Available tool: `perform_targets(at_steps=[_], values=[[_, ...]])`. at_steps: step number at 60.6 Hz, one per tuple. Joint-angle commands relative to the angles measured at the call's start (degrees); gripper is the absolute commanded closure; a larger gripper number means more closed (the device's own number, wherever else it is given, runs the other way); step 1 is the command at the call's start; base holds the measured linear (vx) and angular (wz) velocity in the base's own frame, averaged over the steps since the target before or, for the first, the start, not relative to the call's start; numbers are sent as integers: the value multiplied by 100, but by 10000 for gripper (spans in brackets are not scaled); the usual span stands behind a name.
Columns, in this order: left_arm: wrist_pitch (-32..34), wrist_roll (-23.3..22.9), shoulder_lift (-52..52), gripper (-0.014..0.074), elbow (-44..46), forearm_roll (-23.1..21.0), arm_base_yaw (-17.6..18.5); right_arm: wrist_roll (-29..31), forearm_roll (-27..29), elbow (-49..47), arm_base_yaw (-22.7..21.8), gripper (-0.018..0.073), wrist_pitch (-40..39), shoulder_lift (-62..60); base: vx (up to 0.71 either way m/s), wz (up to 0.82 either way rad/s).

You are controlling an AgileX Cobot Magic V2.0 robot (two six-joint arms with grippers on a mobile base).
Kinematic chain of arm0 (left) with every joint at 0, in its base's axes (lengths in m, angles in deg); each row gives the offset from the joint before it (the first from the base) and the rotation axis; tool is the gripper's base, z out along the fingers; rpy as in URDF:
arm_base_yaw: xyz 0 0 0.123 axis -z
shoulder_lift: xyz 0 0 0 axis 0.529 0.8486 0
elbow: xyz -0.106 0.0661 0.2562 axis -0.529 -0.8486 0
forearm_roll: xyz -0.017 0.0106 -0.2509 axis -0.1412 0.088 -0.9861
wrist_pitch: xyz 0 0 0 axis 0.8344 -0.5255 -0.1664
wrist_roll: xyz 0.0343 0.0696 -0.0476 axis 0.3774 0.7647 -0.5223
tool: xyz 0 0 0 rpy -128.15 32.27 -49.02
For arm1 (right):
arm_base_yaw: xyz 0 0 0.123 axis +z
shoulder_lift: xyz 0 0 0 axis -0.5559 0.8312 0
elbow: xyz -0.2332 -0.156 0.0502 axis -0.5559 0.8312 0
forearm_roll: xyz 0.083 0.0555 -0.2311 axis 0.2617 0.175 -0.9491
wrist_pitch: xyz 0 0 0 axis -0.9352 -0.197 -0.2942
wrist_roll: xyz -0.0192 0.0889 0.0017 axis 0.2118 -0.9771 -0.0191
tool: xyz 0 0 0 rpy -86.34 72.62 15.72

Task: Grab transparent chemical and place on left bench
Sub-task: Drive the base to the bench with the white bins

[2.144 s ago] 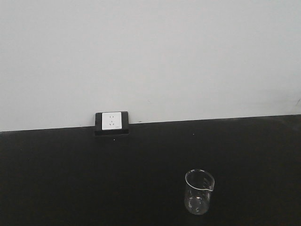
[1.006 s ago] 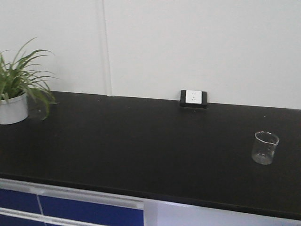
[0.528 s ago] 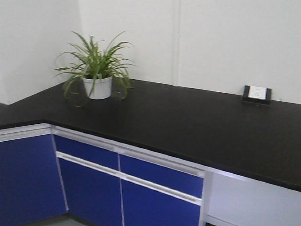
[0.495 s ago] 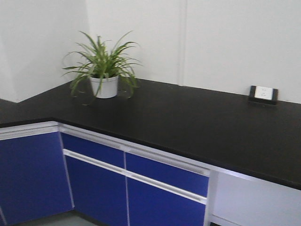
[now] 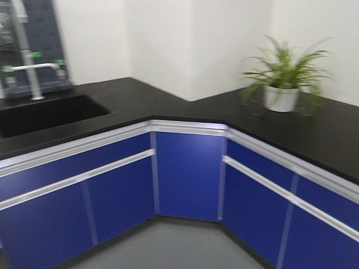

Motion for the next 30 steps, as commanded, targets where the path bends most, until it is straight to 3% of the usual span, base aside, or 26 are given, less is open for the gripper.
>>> perform_targets(at_steps=[1,30], values=[[449,-45,-110,600,-93,-4,10,31,-40,-166,-32,564,-438,-30,-20,90],[449,-45,-110,600,-93,-4,10,31,-40,-166,-32,564,-409,-30,-10,79]])
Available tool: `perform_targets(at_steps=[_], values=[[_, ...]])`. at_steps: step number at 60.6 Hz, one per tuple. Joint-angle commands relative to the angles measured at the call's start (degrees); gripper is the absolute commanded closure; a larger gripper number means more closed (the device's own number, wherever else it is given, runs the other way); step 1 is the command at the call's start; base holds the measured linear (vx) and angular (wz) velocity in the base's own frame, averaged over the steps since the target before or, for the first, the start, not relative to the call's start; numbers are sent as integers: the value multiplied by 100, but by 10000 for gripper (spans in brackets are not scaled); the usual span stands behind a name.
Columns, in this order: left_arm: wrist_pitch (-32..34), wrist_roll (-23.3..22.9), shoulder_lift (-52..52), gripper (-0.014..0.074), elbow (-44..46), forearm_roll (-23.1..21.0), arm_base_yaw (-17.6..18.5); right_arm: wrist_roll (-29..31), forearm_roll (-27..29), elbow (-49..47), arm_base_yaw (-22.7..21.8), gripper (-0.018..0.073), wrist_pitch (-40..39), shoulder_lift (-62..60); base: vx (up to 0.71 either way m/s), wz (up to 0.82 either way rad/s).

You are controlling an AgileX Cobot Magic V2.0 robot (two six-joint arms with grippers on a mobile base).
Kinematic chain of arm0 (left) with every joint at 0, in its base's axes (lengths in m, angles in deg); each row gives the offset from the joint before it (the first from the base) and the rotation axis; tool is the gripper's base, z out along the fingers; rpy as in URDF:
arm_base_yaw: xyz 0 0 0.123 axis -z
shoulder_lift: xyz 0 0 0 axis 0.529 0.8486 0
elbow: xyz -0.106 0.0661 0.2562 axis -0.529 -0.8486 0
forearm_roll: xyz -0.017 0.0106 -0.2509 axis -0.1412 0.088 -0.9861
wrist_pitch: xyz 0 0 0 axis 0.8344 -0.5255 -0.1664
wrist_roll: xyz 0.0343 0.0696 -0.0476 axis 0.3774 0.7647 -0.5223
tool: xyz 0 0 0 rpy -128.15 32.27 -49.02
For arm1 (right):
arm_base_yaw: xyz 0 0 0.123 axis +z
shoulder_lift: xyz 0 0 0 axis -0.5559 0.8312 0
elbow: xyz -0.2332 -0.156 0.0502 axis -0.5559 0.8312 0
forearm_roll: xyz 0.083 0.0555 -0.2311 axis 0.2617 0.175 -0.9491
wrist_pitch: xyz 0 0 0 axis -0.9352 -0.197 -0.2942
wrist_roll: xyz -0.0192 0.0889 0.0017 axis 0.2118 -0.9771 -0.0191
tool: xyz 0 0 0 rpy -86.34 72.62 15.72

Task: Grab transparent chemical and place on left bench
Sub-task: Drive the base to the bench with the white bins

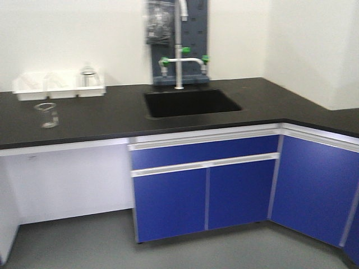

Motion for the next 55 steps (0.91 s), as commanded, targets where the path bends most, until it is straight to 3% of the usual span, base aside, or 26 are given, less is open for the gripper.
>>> perform_targets(at_steps=[1,55], values=[[449,-45,-110,600,-93,-4,10,31,-40,-166,-32,564,-417,-30,-2,66],[449,-45,-110,600,-93,-4,10,31,-40,-166,-32,564,-410,-30,13,66]])
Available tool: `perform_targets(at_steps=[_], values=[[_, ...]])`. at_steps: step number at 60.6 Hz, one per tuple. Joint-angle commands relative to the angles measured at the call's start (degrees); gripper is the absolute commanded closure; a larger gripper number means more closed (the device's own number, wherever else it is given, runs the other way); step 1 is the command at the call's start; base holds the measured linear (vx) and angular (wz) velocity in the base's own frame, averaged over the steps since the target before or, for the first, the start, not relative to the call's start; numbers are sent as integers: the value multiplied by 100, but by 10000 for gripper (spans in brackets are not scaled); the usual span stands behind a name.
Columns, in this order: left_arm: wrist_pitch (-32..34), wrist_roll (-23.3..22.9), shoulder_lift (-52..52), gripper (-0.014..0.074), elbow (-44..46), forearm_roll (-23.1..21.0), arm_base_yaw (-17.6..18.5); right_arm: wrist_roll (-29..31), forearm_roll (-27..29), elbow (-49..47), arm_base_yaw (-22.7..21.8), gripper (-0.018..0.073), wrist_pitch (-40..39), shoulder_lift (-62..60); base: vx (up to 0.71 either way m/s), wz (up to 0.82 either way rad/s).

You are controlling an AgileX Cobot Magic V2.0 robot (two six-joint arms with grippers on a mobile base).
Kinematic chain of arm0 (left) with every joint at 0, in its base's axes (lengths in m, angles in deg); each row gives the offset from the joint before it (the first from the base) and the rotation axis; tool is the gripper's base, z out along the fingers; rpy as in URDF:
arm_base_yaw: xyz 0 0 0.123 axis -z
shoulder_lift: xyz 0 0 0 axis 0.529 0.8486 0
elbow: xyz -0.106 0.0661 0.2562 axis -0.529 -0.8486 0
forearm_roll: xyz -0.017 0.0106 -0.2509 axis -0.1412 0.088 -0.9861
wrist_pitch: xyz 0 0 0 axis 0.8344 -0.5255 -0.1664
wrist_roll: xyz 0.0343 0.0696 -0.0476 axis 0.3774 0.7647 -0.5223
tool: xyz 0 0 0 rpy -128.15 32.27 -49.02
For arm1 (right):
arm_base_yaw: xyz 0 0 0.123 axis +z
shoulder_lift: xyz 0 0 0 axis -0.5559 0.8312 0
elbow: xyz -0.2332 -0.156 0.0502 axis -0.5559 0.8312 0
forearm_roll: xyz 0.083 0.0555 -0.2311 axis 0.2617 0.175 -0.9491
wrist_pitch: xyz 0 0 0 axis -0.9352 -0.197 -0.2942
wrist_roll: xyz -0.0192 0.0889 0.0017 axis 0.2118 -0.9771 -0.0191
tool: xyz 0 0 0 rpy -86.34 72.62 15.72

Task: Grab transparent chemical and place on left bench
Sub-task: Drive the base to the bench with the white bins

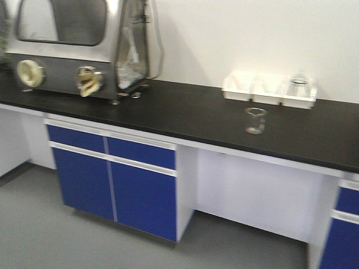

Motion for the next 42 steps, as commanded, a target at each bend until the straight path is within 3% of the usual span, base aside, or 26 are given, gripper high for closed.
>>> perform_targets(at_steps=[1,21,42], values=[[449,-45,-110,600,-93,-4,10,31,-36,-166,-32,564,-468,-30,29,62],[449,-45,-110,600,-93,-4,10,31,-36,-166,-32,564,-468,-30,35,42],[449,-45,-110,600,-93,-4,10,31,-36,-166,-32,564,-468,-30,43,0]])
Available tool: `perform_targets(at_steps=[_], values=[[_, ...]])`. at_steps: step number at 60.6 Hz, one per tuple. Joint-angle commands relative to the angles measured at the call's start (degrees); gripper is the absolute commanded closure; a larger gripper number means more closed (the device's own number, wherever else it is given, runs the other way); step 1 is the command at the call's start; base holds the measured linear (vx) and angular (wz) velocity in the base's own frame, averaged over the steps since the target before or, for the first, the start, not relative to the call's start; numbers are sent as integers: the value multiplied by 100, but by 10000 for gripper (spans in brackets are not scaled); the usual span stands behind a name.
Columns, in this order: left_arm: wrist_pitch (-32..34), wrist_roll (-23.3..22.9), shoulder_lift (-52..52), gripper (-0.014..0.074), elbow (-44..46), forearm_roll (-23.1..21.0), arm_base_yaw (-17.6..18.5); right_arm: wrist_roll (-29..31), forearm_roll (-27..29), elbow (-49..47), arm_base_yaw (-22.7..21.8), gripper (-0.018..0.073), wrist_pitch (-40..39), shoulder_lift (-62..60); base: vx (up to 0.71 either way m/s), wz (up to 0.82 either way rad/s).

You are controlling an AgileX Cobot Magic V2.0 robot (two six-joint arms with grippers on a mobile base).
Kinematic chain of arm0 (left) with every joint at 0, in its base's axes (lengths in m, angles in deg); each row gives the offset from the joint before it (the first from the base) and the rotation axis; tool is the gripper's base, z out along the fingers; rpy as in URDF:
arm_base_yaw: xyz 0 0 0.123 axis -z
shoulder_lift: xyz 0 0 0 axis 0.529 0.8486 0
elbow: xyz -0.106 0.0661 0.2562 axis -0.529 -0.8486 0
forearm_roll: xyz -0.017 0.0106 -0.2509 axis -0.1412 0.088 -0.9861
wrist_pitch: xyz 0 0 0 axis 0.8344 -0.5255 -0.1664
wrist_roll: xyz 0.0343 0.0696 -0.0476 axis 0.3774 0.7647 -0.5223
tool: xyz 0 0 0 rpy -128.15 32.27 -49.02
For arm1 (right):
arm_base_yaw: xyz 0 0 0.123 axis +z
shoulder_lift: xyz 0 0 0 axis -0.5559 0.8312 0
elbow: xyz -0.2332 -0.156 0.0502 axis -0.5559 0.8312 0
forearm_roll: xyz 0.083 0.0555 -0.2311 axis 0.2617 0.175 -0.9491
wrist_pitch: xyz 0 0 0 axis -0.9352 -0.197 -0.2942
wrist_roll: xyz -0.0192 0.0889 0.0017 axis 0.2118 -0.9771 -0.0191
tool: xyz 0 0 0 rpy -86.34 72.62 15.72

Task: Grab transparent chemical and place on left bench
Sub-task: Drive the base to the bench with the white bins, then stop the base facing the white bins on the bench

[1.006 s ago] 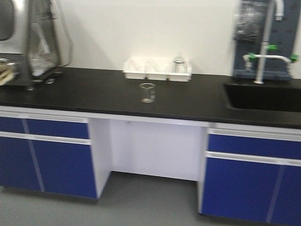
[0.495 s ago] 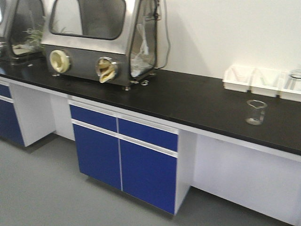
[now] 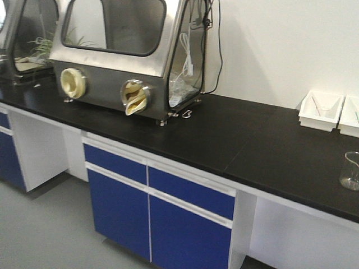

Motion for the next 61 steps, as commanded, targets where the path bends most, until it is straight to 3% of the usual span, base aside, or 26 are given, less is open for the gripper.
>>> perform_targets(at_steps=[1,61], values=[[449,-45,-110,600,-93,-4,10,31,-36,-166,-32,564,-468,-30,44,-18],[449,-45,-110,600,-93,-4,10,31,-36,-166,-32,564,-461,-30,43,-41]])
